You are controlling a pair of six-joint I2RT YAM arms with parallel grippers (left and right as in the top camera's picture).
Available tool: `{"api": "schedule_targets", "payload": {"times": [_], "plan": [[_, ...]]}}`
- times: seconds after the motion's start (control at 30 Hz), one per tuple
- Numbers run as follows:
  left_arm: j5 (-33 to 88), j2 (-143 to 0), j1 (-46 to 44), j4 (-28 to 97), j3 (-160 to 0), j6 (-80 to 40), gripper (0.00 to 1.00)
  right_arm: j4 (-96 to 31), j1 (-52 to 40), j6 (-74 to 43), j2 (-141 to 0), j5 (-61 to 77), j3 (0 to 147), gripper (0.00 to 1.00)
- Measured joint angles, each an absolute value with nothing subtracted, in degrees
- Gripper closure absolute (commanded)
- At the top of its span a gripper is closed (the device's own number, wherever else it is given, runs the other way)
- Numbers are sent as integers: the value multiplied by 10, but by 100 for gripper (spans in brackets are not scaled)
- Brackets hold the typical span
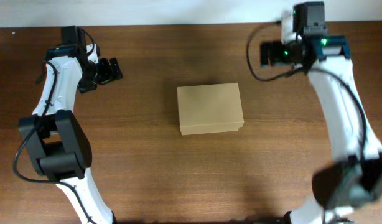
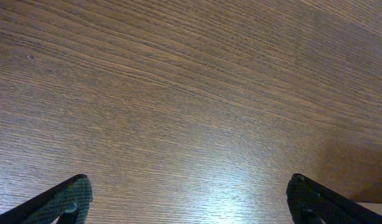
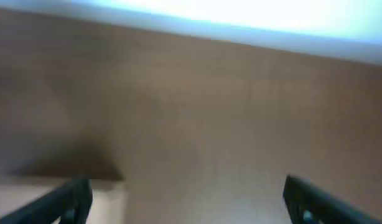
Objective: Pack container
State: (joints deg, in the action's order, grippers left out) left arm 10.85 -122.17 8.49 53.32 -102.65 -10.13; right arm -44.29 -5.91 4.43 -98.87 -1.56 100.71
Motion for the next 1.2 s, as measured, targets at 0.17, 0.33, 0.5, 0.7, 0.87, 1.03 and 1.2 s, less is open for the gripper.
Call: {"api": "schedule_targets", "payload": {"times": [0.17,0.33,0.5,0.7,0.87,1.03,1.2], "plan": [[108,-1222,85,533,-1027,-101,0,-221,-114,61,-798,-19,873,1],[108,-1222,85,533,-1027,-101,0,-117,-114,65,-592,-11,689,1],[108,-1222,85,533,-1027,-101,0,-103,-96,67,-426,-6,509,1],[108,-1222,85,533,-1027,-101,0,-102,-76,67,-265,-6,339,1],[108,-1222,85,533,-1027,-101,0,-70,-67,67,-161,-6,234,1],[108,-1222,85,533,-1027,-101,0,-54,-66,67,-102,-6,155,1],[108,-1222,85,533,-1027,-101,0,-54,-66,67,-69,-6,114,1]]}}
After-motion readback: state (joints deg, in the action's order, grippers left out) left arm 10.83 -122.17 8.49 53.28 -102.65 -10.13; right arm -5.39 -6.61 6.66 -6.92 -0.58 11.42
